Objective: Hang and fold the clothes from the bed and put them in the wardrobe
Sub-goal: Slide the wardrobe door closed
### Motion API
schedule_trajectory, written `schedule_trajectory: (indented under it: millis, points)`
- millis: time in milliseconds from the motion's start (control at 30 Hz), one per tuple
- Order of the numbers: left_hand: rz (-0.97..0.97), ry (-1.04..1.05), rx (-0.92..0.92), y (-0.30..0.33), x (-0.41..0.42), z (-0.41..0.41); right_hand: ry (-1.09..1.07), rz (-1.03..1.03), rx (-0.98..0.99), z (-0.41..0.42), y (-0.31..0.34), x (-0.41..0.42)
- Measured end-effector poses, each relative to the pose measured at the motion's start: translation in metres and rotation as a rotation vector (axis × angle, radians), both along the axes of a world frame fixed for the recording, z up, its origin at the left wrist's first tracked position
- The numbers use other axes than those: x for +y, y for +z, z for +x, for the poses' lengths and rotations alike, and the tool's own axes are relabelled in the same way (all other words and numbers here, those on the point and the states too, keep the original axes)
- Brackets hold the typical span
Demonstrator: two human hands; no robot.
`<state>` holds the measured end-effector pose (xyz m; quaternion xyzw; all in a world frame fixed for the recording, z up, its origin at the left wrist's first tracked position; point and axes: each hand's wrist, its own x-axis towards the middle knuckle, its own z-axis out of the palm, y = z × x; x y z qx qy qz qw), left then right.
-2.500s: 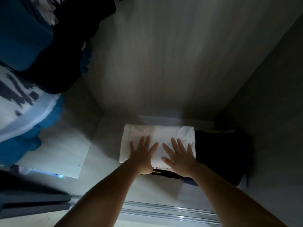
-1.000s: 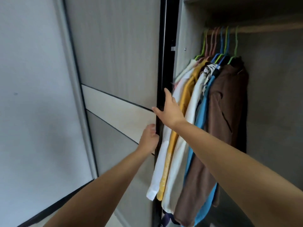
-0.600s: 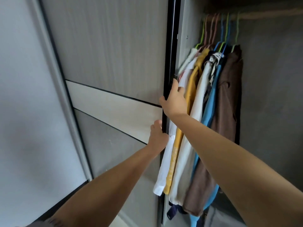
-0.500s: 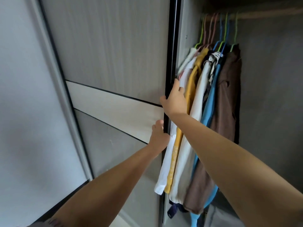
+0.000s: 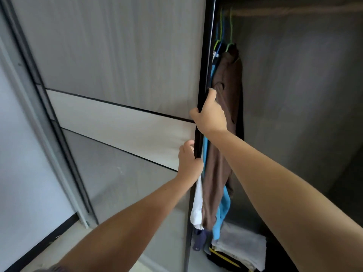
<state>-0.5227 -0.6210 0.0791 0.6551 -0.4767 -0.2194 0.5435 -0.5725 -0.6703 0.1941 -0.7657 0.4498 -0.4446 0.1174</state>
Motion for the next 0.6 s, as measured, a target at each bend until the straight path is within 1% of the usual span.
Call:
schedule_trajectory:
  millis: [167,267,333,400,500,567,600]
  points:
    - [-0.036,-0.059,-0.173,-0.003,0.007,-0.061,-0.040,0.019,0.019,-0.074,-0.002,0.013]
    - [-0.062,-0.165,-0.331,-0.004,0.014,-0.094,-0.098,0.023,0.022,-0.121,-0.007,0.021]
    - [-0.149,-0.215,-0.536,-0.003,0.016,-0.108,-0.147,0.015,0.035,-0.152,-0.012,0.026]
    - [-0.272,-0.181,-0.773,0.009,0.015,-0.113,-0.187,-0.020,0.063,-0.183,-0.017,0.033]
    - [-0.458,-0.150,-1.050,0.041,0.003,-0.112,-0.248,-0.093,0.068,-0.227,-0.028,0.043]
    - [-0.502,-0.154,-1.248,0.065,-0.007,-0.111,-0.334,-0.228,0.116,-0.250,-0.039,0.053]
    - [-0.507,-0.162,-1.333,0.076,-0.012,-0.112,-0.372,-0.316,0.191,-0.258,-0.046,0.058]
